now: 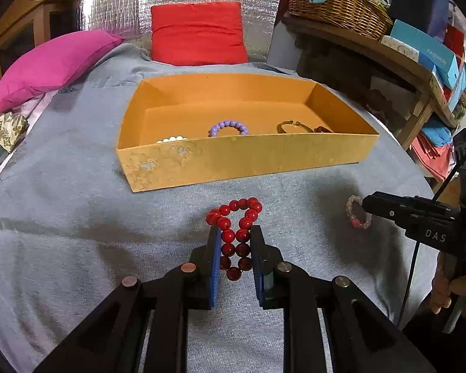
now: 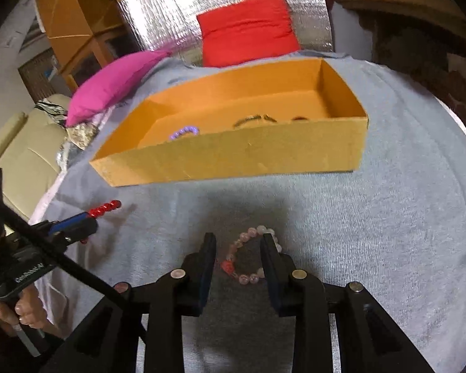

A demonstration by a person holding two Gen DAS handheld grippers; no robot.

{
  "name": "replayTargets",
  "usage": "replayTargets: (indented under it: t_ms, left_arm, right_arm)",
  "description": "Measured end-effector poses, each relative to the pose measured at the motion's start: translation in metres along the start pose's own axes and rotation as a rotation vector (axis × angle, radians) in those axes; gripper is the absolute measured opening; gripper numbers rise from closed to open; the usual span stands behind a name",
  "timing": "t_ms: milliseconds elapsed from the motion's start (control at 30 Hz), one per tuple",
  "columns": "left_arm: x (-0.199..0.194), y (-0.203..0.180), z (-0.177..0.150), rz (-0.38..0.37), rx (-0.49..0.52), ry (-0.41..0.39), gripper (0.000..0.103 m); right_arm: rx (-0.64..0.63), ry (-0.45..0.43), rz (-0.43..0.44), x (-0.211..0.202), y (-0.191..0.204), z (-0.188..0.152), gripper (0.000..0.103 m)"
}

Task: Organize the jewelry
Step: 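Grasp the red bead bracelet with the left tool while the right tool holds its bracelet, then carry both bracelets over the orange box and open both tools to release them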

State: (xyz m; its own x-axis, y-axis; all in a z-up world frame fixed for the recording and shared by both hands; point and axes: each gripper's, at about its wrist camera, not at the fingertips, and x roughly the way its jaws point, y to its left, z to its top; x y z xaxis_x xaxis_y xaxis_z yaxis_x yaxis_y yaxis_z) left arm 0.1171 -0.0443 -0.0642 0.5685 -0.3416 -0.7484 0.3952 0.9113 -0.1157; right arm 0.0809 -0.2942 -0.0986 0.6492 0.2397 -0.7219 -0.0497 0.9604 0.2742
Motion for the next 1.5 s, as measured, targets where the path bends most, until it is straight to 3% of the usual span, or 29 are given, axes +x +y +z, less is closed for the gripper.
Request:
replayTargets:
  t_ms: [167, 200, 233, 300, 433, 667, 767, 833, 900, 1233, 1500]
  left_arm:
    - [0.004, -0.001, 0.0, 0.014, 0.01, 0.012, 0.019]
    - [0.004, -0.001, 0.0, 0.014, 0.01, 0.013, 0.019]
    - [0.004, -0.001, 0.0, 0.013, 0.009, 0.015, 0.019]
    - [0.004, -0.001, 0.0, 0.017, 0.011, 0.017, 0.019]
    - [0.005, -0.002, 0.0, 0.016, 0.007, 0.019, 0.019]
    - [0.005, -0.003, 0.001, 0.012, 0.008, 0.02, 0.019]
    - [0.003, -0.003, 0.001, 0.01, 0.009, 0.013, 0.019]
    - [0.002, -0.002, 0.001, 0.012, 0.007, 0.01, 0.019]
    - [0.001, 0.0, 0.001, 0.017, 0.003, 0.006, 0.019]
    - [-0.002, 0.001, 0.003, 0.023, -0.005, -0.017, 0.019]
    - [0.0, -0.002, 0.005, 0.032, 0.0, -0.018, 0.019]
  right_arm:
    - [-0.022, 0.019, -0.075, -0.001, 0.0, 0.001, 0.033]
    - [-0.023, 0.028, -0.087, 0.0, -0.001, 0.001, 0.037]
    - [-0.017, 0.053, -0.087, 0.002, -0.004, 0.001, 0.05]
    - [0.006, 0.076, -0.084, 0.006, -0.007, -0.001, 0.063]
    - [-0.002, 0.117, -0.09, 0.016, -0.005, -0.002, 0.063]
    - [-0.067, 0.095, -0.161, 0.03, 0.014, -0.005, 0.063]
    - [-0.112, 0.079, -0.214, 0.036, 0.023, -0.007, 0.053]
    - [-0.14, 0.074, -0.23, 0.037, 0.029, -0.008, 0.032]
    - [-0.141, 0.07, -0.216, 0.035, 0.031, -0.008, 0.02]
    - [-0.018, 0.031, -0.067, 0.014, 0.011, -0.001, 0.016]
    - [0.004, -0.01, -0.045, 0.002, 0.008, 0.004, 0.016]
